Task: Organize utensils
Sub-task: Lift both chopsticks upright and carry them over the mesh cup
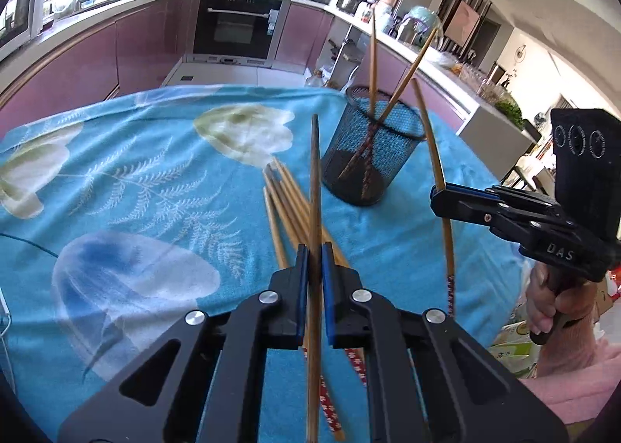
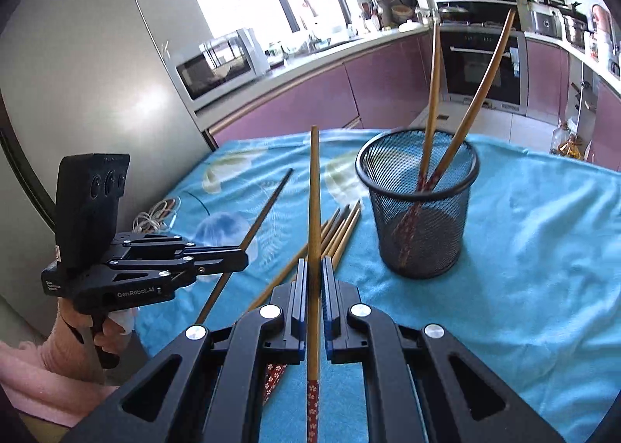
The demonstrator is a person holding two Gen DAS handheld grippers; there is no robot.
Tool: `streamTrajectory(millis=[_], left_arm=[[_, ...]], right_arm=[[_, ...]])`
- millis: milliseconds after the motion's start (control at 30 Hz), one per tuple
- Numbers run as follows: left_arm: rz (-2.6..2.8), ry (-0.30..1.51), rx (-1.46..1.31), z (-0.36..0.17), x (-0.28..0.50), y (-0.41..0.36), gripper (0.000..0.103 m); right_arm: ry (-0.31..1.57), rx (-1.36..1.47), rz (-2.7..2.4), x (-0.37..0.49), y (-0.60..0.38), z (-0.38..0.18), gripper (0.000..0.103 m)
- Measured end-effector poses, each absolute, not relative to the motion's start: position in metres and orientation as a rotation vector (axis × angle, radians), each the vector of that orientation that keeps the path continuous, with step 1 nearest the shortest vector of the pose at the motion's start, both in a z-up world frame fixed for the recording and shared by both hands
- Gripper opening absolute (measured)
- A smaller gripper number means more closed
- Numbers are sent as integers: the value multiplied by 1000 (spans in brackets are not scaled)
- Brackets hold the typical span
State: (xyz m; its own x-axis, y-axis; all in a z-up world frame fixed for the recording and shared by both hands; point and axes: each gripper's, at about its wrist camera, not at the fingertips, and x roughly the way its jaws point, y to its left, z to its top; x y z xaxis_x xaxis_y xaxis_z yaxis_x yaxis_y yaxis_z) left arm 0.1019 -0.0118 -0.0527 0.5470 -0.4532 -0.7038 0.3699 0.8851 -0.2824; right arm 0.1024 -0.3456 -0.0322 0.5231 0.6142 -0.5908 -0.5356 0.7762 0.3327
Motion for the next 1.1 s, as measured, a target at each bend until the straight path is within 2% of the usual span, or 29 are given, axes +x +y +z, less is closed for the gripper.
streamTrajectory(millis=[467, 1100], left_arm=[[-583, 676, -155, 24, 82, -7, 8], [-593, 505, -141, 107, 128, -56, 8]], right_arm=[[584, 151, 669, 99, -383, 19, 6], [431, 145, 611, 124, -403, 85, 6]])
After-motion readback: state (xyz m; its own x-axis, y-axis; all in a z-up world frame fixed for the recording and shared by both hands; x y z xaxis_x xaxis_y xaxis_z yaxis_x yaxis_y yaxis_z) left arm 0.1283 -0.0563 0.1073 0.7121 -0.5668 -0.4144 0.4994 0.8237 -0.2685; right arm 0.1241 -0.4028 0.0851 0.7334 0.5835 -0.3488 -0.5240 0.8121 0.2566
